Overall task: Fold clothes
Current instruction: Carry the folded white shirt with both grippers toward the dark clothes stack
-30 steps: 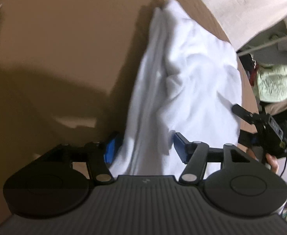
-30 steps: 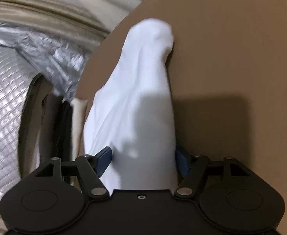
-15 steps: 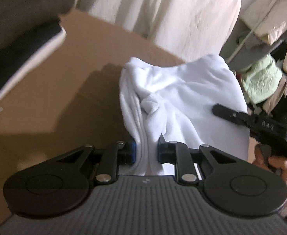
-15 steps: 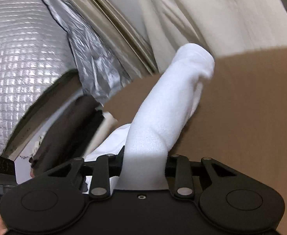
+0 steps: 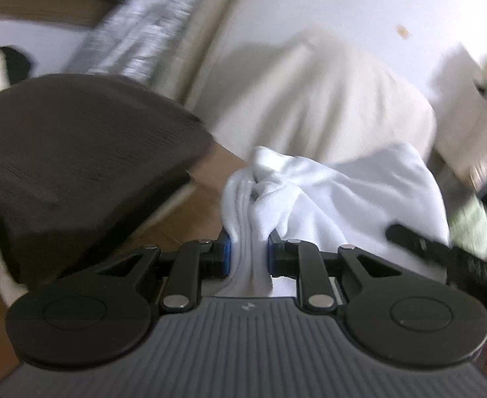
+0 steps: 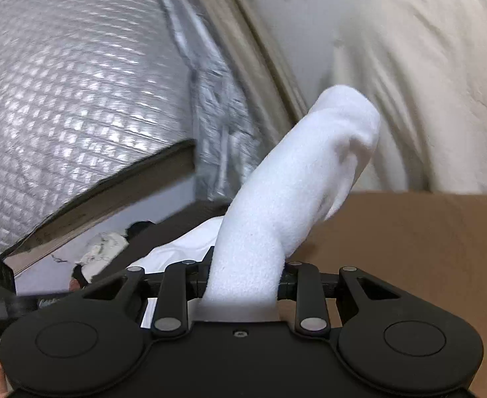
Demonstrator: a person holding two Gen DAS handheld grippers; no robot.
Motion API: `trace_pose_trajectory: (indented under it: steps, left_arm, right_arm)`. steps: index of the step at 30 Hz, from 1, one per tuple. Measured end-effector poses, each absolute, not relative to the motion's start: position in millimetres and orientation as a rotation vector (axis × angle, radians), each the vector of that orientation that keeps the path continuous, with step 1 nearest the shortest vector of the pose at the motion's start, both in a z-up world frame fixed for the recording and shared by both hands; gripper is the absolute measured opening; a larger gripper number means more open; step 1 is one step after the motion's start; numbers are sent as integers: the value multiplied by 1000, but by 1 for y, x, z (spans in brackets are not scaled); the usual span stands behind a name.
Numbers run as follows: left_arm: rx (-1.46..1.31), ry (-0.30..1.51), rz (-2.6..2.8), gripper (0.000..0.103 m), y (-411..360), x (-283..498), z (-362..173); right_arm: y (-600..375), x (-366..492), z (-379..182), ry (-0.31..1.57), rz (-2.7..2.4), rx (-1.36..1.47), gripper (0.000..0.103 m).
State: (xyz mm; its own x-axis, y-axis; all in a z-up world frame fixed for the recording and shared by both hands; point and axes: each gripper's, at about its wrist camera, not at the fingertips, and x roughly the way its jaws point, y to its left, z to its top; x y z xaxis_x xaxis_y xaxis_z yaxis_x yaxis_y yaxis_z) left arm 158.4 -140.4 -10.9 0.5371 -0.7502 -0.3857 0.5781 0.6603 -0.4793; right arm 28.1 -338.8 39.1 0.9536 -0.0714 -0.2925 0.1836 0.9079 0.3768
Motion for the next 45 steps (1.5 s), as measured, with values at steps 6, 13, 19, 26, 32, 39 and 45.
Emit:
trace_pose_trajectory:
  steps: [6,13,19,26,32,39,45]
  left_arm:
    - [-290,524,-630,19,-110,192,19]
    - [-559,449,-569,19,-37,263,78]
    - [-647,322,-505,19,5,283,82]
    - [-795,565,-316,67,13,360,-18]
    - [-1173,722,-288,66,55,361,-109]
    - [-1133,722,-236,75,71,339,-78]
    - [-955,813,-211,74,67,341,-86]
  right_arm:
    - [-312,84,50,299,-77,397,33]
    - [-279,172,100,215,83,328,33]
    - [-285,231,84,56,216,659,33]
    - [-273,298,12,248,167,665,38]
    - [-289,266,-53,345,148,837,62]
    - [-294,223,-95,330,304,1176,69]
    - [-265,228,-79,403,308,914,70]
